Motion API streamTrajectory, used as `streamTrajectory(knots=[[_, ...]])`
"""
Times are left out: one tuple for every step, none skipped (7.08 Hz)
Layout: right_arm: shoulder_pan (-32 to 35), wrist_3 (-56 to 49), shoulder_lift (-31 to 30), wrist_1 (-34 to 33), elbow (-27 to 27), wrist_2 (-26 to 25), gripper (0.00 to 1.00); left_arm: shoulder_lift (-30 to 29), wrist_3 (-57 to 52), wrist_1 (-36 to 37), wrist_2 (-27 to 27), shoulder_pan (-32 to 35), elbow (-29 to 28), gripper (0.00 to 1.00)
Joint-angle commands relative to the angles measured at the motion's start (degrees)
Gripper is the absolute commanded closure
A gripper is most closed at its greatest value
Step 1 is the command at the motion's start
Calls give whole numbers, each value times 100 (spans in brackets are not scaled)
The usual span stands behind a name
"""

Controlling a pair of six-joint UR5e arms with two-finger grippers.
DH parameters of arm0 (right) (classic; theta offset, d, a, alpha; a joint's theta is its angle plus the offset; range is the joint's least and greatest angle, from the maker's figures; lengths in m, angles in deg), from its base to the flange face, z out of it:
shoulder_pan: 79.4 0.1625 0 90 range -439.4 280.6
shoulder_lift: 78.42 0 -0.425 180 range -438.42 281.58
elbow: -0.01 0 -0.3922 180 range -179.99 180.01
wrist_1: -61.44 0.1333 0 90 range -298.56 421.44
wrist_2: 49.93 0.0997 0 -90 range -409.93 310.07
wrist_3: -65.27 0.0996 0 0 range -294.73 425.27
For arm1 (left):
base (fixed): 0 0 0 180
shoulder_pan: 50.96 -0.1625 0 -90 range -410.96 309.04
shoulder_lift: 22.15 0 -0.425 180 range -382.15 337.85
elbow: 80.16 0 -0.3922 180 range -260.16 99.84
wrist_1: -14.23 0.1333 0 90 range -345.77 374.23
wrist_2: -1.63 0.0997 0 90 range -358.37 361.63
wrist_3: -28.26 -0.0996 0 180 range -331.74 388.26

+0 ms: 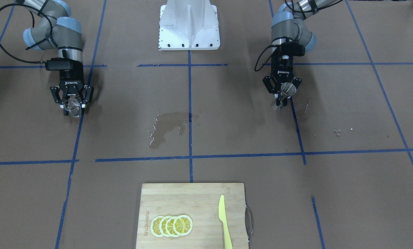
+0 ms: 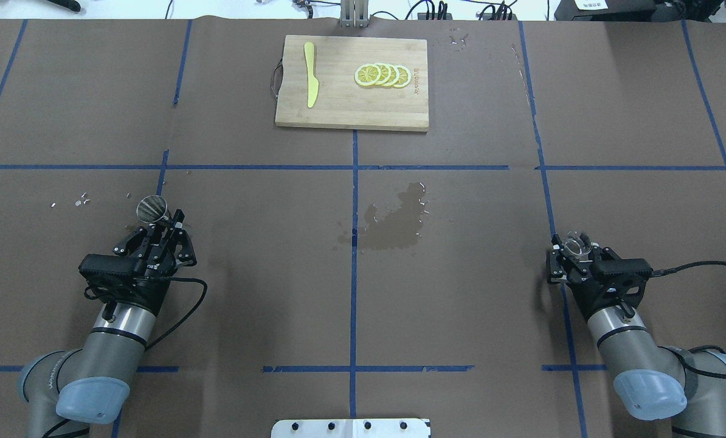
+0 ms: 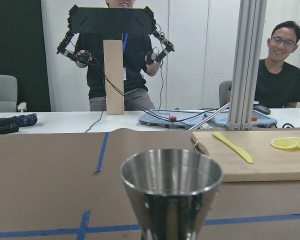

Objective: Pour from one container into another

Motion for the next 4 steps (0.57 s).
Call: streamTrajectory(knots=[[394,-797,165,561,-74,399,88,6,-640,-17,-12,35,276,100],[440,-879,227,563,-144,401,88,-12,-846,-174,-151,35,427,100],[476,-1088,280,510,-336,488,90,-29,-848,-193,-178,35,428,100],[511,-1186,506,501,-347,524,90,-151,-857,-185,-179,26,420,100]])
